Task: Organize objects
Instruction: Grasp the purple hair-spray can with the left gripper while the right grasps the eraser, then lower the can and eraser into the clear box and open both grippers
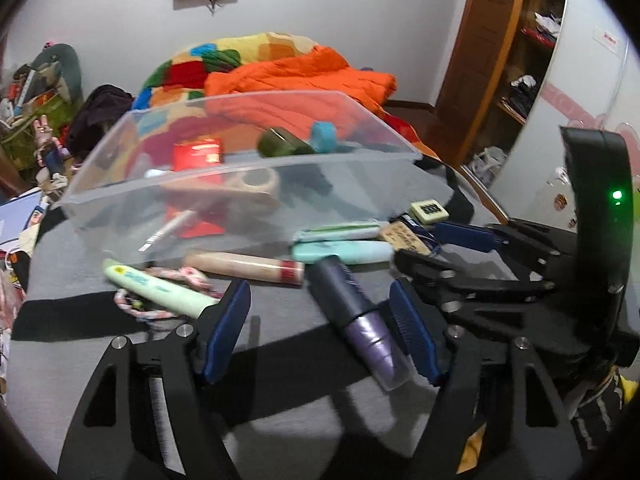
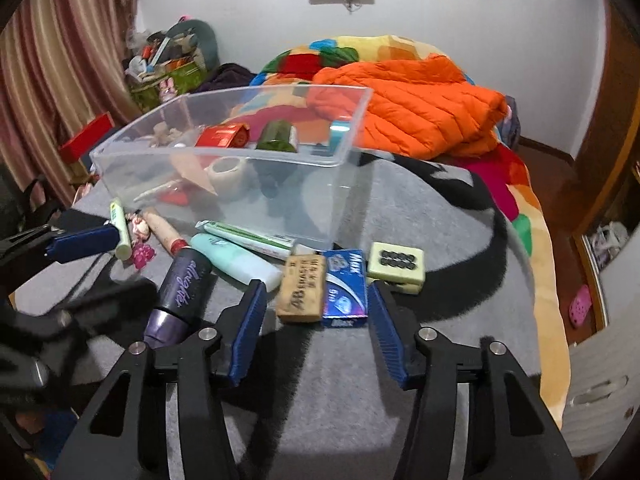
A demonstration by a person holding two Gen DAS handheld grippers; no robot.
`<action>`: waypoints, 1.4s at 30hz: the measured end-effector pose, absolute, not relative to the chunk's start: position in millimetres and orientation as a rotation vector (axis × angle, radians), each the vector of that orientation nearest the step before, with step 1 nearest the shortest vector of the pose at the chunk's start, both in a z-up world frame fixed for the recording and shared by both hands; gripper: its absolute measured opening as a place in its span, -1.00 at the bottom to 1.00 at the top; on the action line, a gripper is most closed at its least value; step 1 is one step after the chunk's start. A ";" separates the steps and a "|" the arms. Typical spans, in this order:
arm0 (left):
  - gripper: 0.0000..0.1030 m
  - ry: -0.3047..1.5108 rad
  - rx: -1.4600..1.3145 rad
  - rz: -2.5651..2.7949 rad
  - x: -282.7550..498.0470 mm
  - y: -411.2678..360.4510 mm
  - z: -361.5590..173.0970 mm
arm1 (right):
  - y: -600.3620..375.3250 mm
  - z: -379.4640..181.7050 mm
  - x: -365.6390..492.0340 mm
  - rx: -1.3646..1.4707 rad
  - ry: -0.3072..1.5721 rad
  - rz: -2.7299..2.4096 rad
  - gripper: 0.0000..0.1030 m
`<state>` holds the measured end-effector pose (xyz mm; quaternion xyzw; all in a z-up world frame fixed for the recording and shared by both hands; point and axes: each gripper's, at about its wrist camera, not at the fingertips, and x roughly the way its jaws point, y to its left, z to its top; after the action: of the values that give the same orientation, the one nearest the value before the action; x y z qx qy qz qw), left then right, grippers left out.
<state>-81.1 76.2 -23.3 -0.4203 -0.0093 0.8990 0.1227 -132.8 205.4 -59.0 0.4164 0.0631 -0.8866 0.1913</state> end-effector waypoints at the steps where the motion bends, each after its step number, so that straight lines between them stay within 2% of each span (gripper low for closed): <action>1: 0.34 -0.026 -1.241 2.607 -82.9 80.1 -26.6 | 202.7 -61.8 -133.9 1.178 0.203 -2.492 -0.18; 2: 0.25 -0.025 -1.254 2.604 -83.3 80.6 -28.6 | 200.5 -64.6 -134.2 1.180 0.232 -2.504 -0.28; 3: 0.19 -0.028 -1.272 2.592 -85.6 81.5 -31.7 | 199.6 -65.2 -133.1 1.167 0.262 -2.523 -0.29; 7: 0.15 -0.077 -1.332 2.534 -90.8 80.8 -45.0 | 203.7 -64.2 -128.7 1.147 0.254 -2.527 -0.54; 12: -0.50 -0.035 -1.311 2.532 -85.7 83.7 -45.8 | 210.6 -62.9 -122.7 1.143 0.218 -2.538 -0.54; 23: -0.51 0.016 -1.283 2.485 -51.1 52.9 -42.3 | 223.2 -60.3 -100.7 1.164 0.061 -2.453 -0.58; 28: -0.48 0.074 -1.295 2.494 -53.2 55.5 -42.3 | 216.2 -64.9 -91.6 1.166 0.087 -2.461 -0.57; 35: -0.51 0.044 -1.255 2.529 -61.3 59.4 -44.6 | 208.8 -64.6 -95.2 1.176 0.137 -2.483 -0.57; 42: -0.51 0.005 -1.208 2.577 -59.3 47.0 -29.5 | 208.9 -54.0 -99.0 1.143 0.099 -2.502 -0.57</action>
<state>-59.3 47.0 -29.5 -0.4200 0.0018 0.8955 0.1474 -99.0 208.9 -54.0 0.4075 0.0351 -0.8918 0.1934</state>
